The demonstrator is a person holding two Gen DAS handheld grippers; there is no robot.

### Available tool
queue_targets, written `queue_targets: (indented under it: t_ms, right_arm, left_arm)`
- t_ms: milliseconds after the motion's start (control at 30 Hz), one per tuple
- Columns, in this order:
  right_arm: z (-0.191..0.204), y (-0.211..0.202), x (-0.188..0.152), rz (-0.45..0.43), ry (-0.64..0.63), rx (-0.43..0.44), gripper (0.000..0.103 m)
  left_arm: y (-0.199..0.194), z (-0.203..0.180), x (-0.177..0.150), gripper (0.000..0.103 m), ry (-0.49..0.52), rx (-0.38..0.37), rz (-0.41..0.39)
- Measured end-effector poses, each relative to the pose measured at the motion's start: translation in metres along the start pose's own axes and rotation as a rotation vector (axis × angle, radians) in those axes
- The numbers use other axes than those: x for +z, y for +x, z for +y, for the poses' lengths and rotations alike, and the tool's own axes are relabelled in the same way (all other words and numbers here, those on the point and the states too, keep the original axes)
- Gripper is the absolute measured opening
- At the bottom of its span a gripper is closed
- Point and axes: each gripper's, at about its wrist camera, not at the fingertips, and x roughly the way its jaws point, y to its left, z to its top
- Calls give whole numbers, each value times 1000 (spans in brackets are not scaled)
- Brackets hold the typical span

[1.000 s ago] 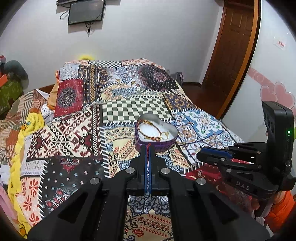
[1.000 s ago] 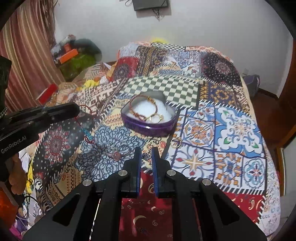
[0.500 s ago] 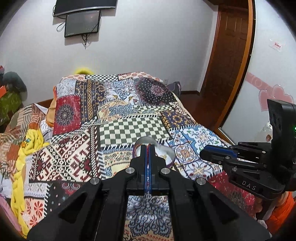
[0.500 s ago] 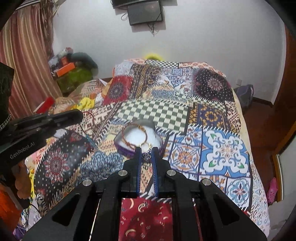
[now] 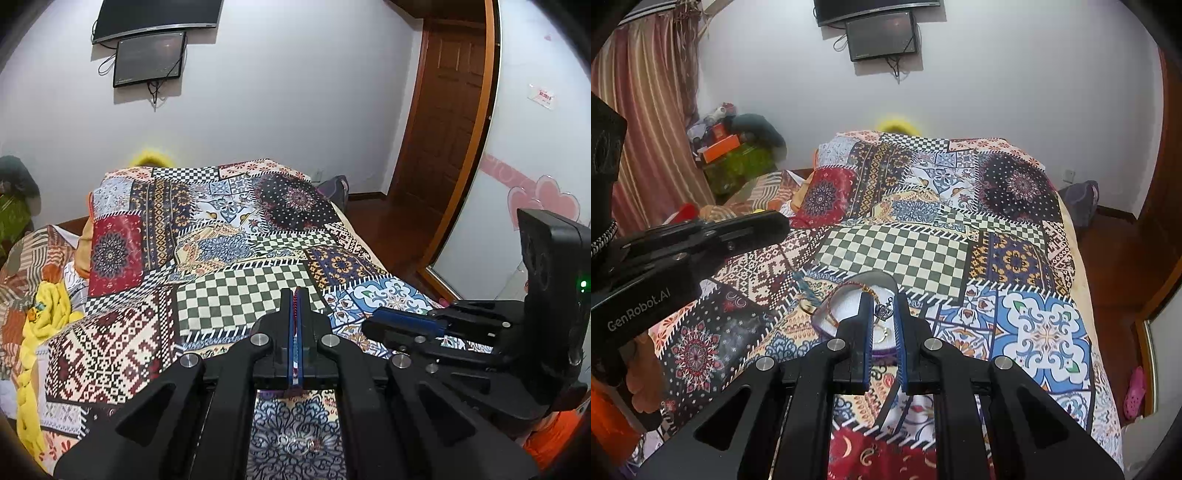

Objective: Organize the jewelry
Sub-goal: 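Lower both items into the heart tin and open both grippers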

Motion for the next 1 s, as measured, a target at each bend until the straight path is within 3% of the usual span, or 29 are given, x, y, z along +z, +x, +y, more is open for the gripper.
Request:
queue_targets:
  t_ms: [333,667,1000]
  right_arm:
    - [-1,20,0,24,-11,16,10]
    - [1,39,-6,70,-26,33,10]
    - [3,49,-8,92,-43,39,10]
  left_arm:
    - [32,9,-2,0,-8,-13,45]
    - [69,22,-25,0,-33,-22,151]
    - [71,27,-37,1,-13,-19,204]
